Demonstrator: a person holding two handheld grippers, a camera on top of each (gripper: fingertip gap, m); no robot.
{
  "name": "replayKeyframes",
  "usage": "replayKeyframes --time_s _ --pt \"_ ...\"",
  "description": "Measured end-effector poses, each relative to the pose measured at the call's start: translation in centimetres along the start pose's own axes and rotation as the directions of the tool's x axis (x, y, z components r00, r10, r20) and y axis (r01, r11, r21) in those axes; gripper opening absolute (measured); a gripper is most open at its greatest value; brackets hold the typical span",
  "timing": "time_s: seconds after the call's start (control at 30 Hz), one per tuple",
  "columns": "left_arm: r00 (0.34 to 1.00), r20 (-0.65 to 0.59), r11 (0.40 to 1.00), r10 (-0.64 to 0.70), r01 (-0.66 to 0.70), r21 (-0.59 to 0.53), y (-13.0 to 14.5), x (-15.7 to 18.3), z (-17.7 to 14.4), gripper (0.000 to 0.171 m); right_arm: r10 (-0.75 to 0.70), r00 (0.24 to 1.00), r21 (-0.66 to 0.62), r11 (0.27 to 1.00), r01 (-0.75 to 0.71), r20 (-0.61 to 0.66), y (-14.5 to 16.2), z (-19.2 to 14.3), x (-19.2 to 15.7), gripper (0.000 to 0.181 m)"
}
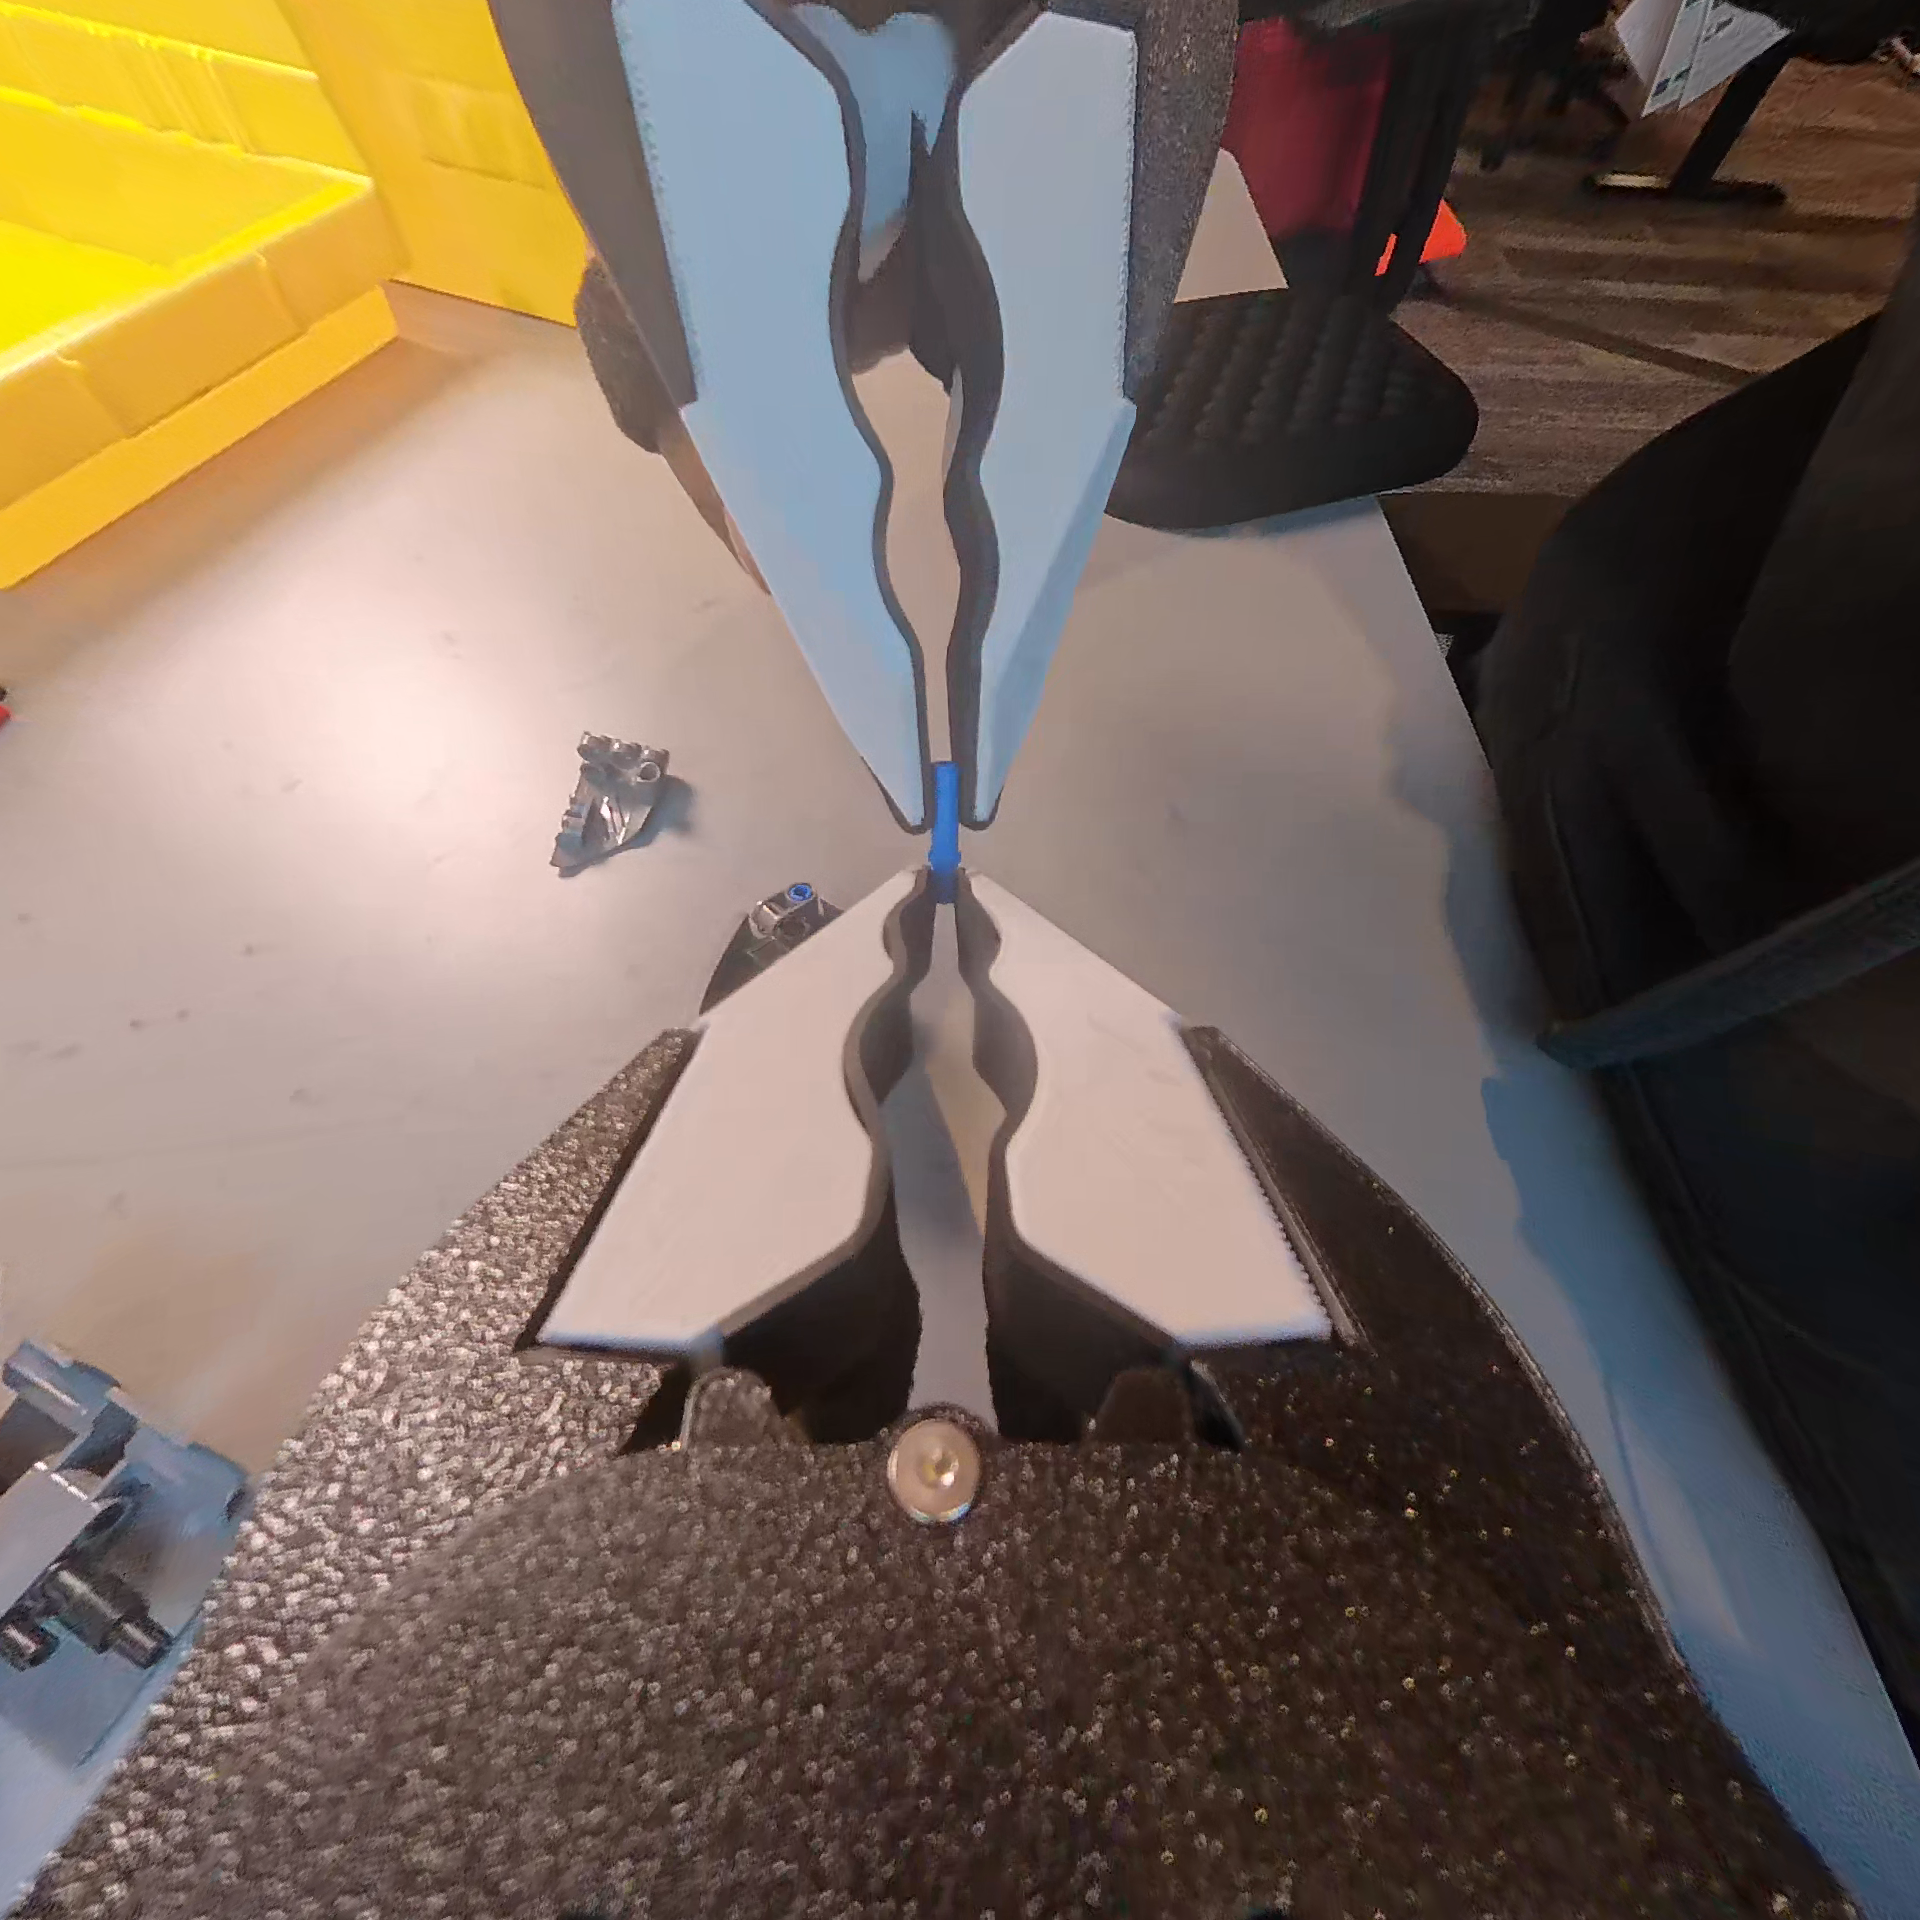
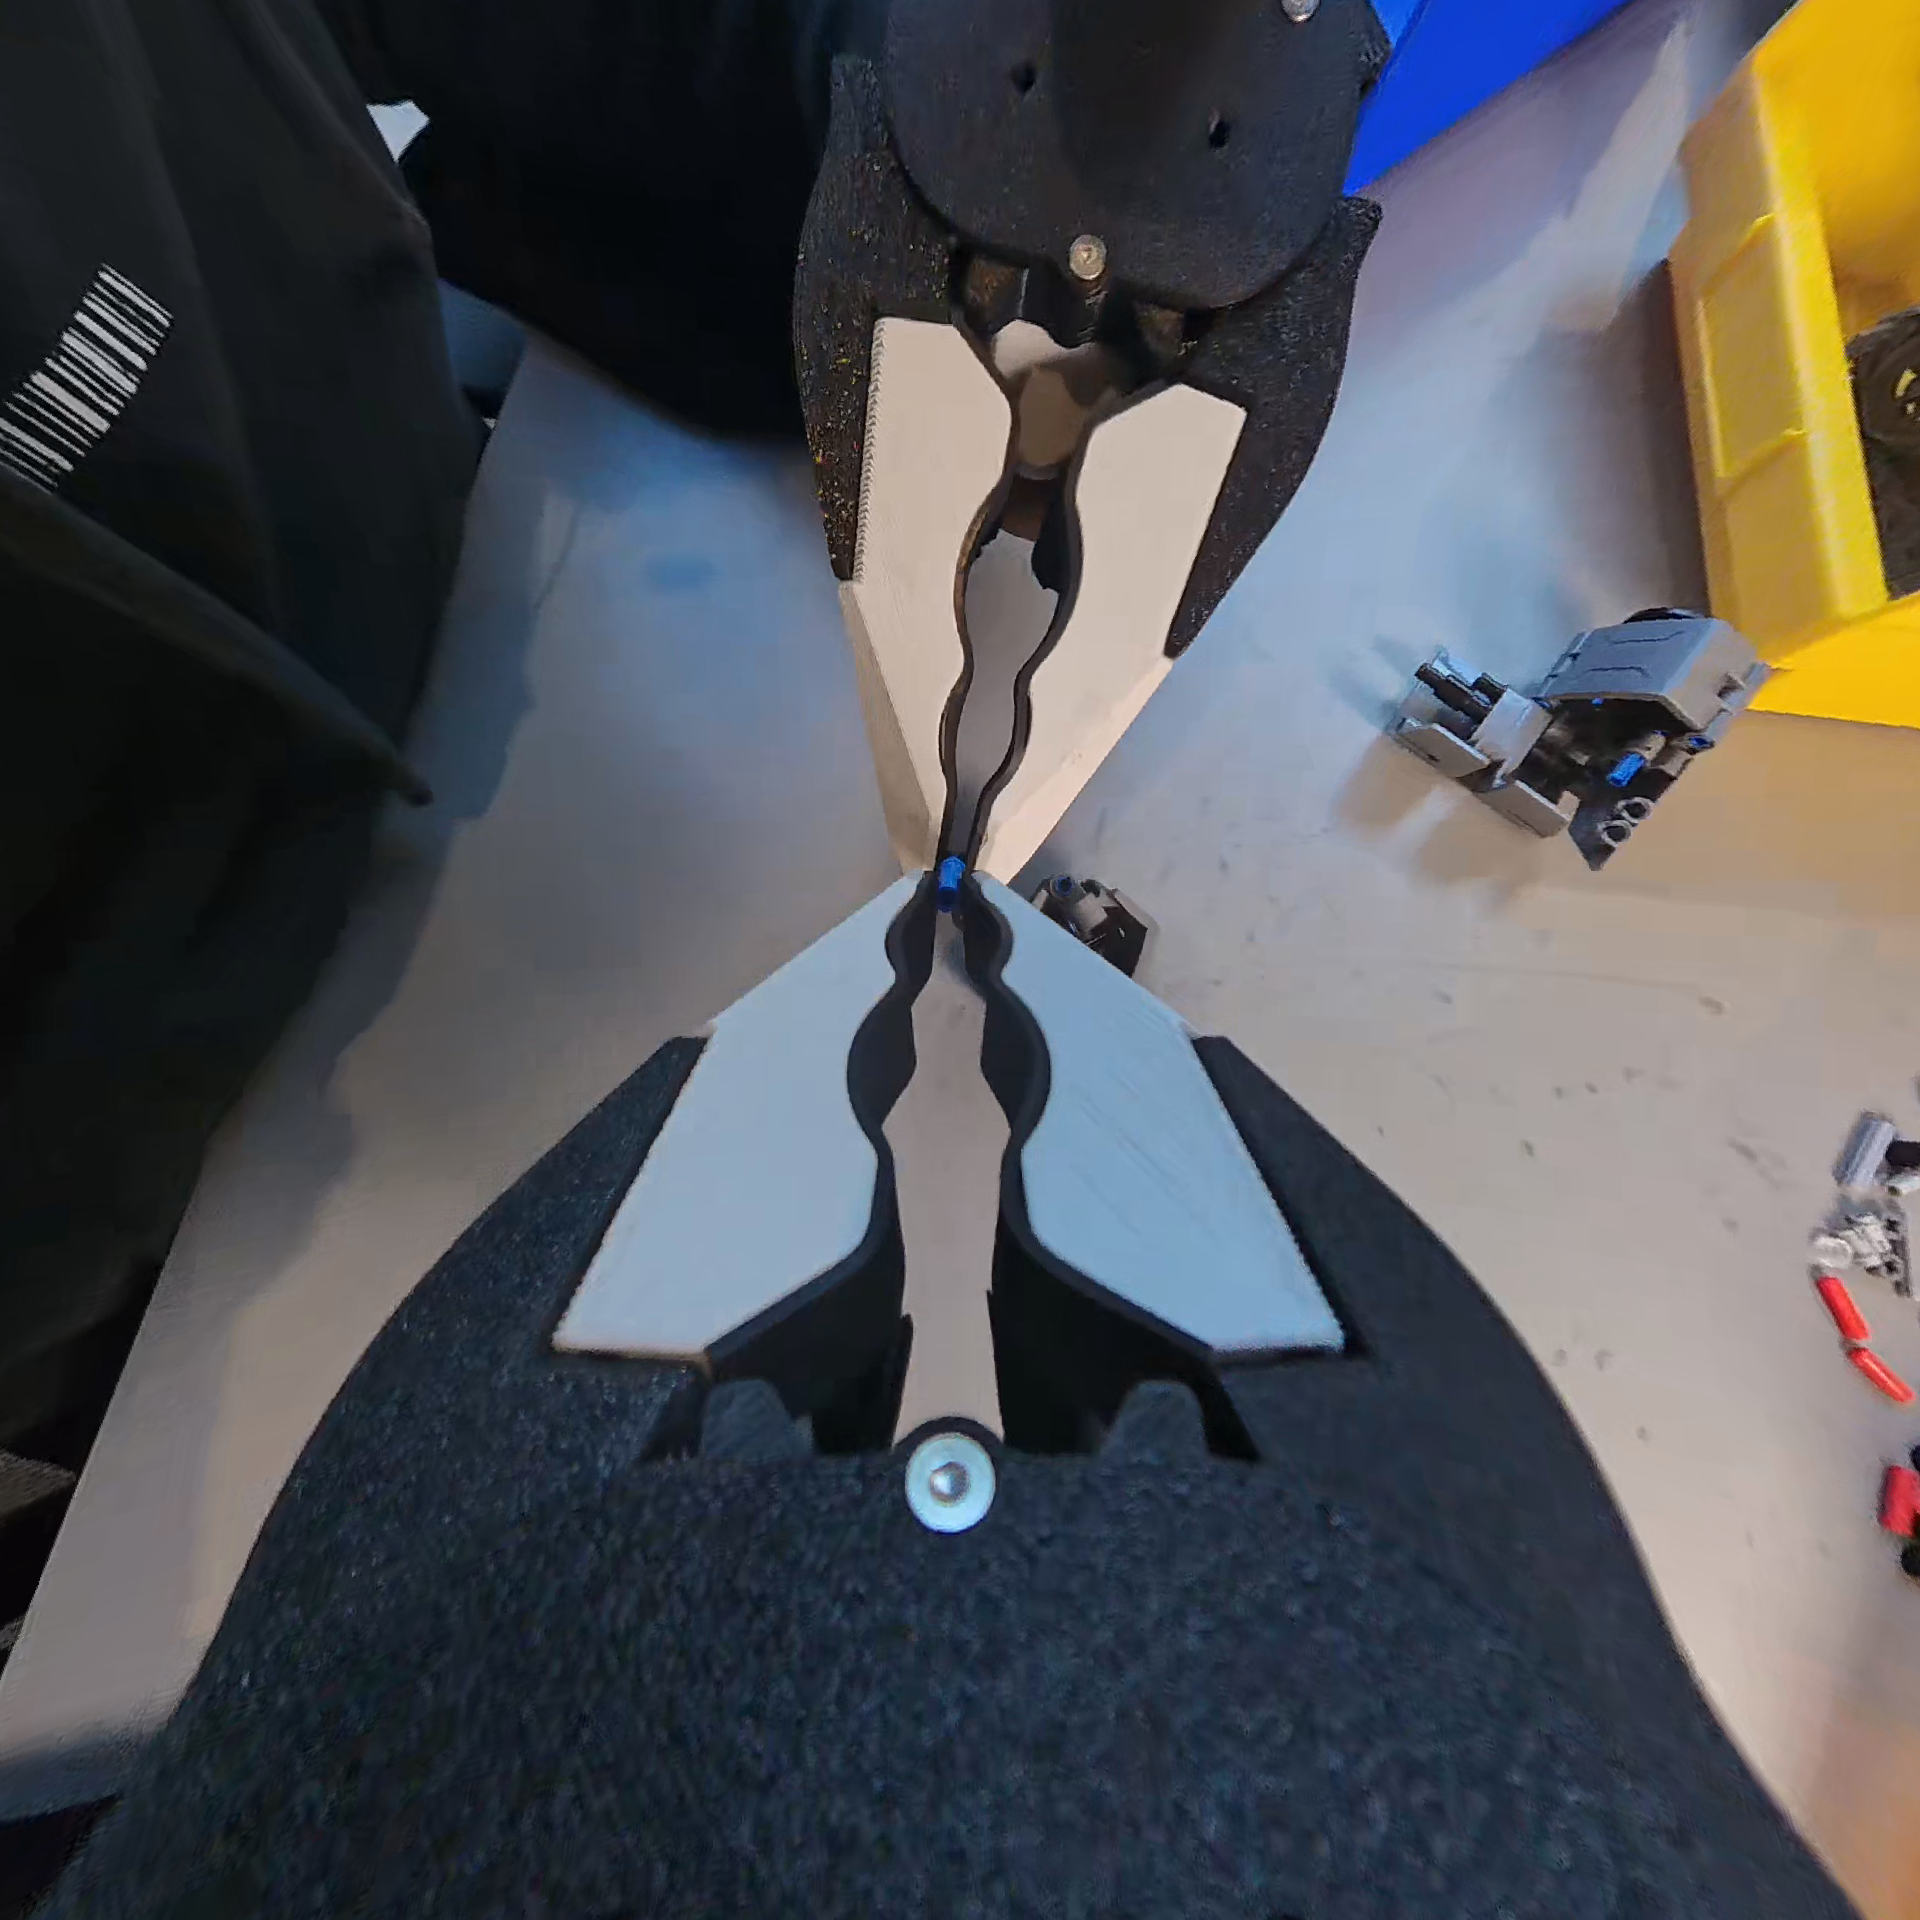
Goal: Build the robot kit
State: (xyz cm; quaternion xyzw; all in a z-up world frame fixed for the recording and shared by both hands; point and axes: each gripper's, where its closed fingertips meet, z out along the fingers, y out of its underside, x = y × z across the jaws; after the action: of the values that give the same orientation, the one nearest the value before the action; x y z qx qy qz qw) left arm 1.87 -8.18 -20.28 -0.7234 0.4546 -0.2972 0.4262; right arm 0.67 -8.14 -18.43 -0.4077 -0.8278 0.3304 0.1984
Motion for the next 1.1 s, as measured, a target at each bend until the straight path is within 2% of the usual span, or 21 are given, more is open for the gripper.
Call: replayKeyframes --time_s 0.23,0.33,0.4,0.53,0.6,0.7,1.1 --pt "0.999 0.032 1.0 -0.019 0.019 0.012 -0.1 -0.9 -0.5 0.005 0.03 0.998 0.001 1.0 -0.03 -0.052 -0.1 0.0 0.8 0.001" --pt "0.995 0.095 0.999 -0.034 0.032 0.025 -0.1 -2.7 -1.9 0.036 0.074 0.993 -0.082 0.993 -0.082 -0.088 1.4 -0.1 2.2 0.001" --pt "0.992 0.11 0.998 -0.057 0.059 -0.019 1.2 -3.4 -1.7 0.053 0.09 0.992 -0.135 0.986 -0.102 -0.092 2.3 0.1 2.8 0.001" --pt "0.992 0.115 0.989 -0.055 0.07 -0.133 3.3 -3.9 0.3 0.064 0.12 0.991 -0.226 0.965 -0.13 -0.06 3.6 1.0 3.2 0.001" --pt "0.992 0.115 0.986 -0.055 0.072 -0.152 3.3 -4.0 1.0 0.06 0.131 0.991 -0.253 0.958 -0.136 -0.036 4.0 1.2 3.1 0.001" --pt "0.993 0.117 0.979 -0.03 0.053 -0.197 3.8 -4.0 1.7 0.04 0.14 0.99 -0.271 0.952 -0.14 -0.019 4.2 1.4 3.0 0.001" --pt "0.99 0.13 0.981 -0.059 0.082 -0.177 3.8 -4.1 1.7 0.038 0.067 0.998 -0.396 0.916 -0.066 -0.01 4.3 1.5 3.0 0.001"
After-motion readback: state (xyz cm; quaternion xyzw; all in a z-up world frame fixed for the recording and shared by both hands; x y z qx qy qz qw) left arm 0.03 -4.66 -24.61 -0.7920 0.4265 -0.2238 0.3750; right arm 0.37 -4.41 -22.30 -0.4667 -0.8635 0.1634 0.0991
